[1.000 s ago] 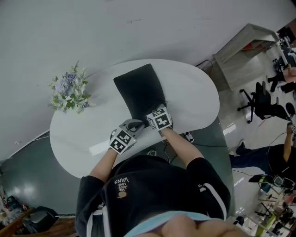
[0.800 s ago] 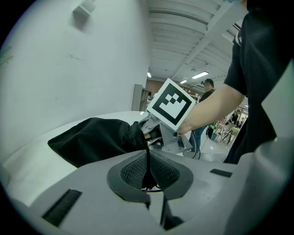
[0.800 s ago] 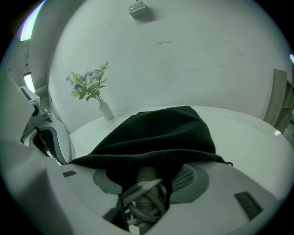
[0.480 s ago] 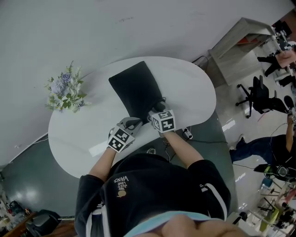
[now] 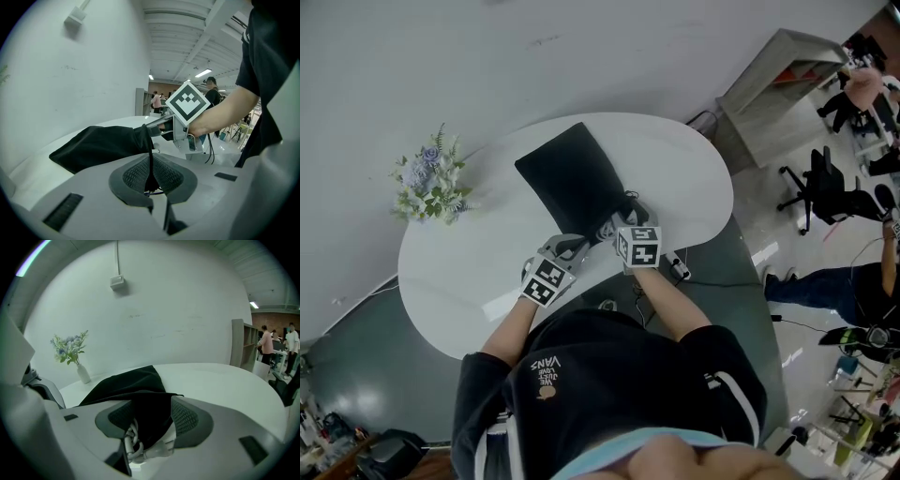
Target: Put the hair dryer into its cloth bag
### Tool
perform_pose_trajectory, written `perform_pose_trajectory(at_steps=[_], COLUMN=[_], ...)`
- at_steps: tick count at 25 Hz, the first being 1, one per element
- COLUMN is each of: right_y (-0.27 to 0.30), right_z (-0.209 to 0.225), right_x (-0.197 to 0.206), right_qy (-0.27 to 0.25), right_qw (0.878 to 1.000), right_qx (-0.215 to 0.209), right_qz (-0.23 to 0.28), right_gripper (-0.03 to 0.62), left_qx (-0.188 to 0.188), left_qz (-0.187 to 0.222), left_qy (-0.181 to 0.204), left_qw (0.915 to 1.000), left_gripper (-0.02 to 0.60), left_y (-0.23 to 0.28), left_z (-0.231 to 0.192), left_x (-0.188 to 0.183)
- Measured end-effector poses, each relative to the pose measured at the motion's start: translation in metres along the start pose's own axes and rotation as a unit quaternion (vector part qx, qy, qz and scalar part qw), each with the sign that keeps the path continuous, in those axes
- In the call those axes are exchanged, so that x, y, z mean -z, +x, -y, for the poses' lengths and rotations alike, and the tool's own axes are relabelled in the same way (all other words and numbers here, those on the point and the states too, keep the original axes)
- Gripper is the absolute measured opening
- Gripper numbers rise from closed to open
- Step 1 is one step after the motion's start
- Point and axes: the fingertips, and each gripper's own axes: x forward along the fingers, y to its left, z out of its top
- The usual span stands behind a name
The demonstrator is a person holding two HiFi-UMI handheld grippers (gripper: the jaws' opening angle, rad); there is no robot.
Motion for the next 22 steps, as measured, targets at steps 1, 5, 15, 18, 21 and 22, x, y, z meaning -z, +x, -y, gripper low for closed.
perform_pose_trajectory(at_steps=[1, 5, 15, 18, 21, 22], right_y=[-0.002, -0.014, -0.048, -0.06, -0.073, -0.078], right_z=[0.004, 0.016, 0.042, 0.044, 0.044, 0.043], right_x=[0.0, 0.005, 0.037, 0.046, 0.053, 0.053], right_qy=[0.004, 0.027, 0.078, 0.081, 0.086, 0.085], right_qw=[1.0, 0.999, 0.996, 0.995, 0.995, 0.996], right_qx=[0.005, 0.028, 0.053, 0.051, 0.044, 0.041], right_qz=[0.002, 0.013, 0.004, -0.001, -0.002, -0.001], right_gripper=[0.215, 0.215, 0.215, 0.215, 0.215, 0.215], left_qx=[-0.004, -0.015, -0.031, -0.037, -0.039, -0.042], left_qz=[0.001, -0.002, -0.03, -0.03, -0.029, -0.026], left_qy=[0.004, 0.025, 0.051, 0.051, 0.05, 0.049], left_qw=[1.0, 0.9996, 0.9978, 0.9976, 0.9976, 0.9976], left_gripper=[0.034, 0.034, 0.036, 0.064, 0.134, 0.138], left_y=[0.001, 0.006, 0.016, 0.016, 0.016, 0.015], left_z=[0.001, 0.007, 0.02, 0.025, 0.035, 0.038], left_x=[-0.001, -0.003, 0.005, 0.007, 0.007, 0.007])
